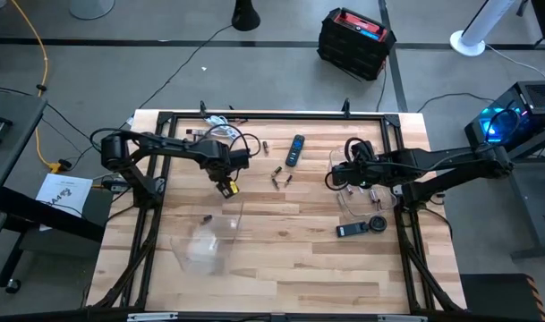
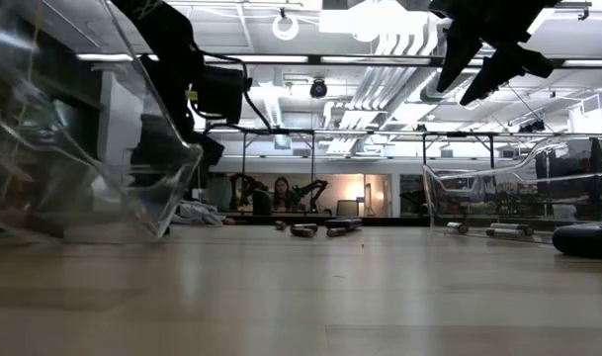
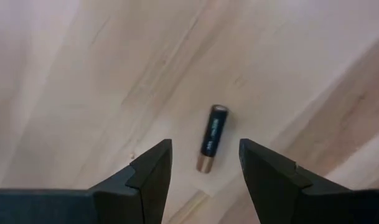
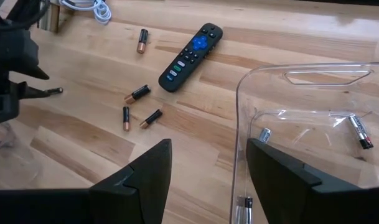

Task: Sort batteries
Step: Put the black battery into the left transparent bin

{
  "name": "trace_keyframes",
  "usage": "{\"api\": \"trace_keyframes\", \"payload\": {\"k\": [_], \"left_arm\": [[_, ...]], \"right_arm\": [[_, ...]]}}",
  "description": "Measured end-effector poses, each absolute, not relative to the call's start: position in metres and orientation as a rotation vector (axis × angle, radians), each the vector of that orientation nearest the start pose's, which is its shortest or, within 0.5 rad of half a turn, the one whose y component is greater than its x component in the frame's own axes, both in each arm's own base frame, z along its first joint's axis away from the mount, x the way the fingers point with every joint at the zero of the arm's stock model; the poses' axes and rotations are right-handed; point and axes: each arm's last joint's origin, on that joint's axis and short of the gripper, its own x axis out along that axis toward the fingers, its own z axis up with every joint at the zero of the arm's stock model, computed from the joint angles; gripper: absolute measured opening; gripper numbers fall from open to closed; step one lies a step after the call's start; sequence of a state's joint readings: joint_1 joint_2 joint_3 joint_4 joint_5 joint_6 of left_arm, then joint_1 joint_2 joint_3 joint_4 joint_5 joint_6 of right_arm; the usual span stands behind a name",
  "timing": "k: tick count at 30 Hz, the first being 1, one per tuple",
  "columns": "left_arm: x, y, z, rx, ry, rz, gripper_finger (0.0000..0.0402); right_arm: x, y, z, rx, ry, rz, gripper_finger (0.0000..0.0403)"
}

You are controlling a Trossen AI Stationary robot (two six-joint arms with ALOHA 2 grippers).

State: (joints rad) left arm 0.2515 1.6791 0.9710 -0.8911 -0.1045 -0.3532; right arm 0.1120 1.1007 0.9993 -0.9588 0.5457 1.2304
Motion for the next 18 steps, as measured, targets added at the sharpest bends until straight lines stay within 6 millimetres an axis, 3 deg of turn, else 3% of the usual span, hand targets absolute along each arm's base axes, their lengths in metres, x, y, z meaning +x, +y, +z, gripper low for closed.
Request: {"api": "trace_keyframes", "payload": {"k": [18], "left_arm": [[0.2631, 0.0635, 0.1569, -0.438, 1.55, 0.474, 0.0181]], "right_arm": [[0.1959, 0.0069, 0.293, 0.762, 0.612, -0.924, 0.0201]]}}
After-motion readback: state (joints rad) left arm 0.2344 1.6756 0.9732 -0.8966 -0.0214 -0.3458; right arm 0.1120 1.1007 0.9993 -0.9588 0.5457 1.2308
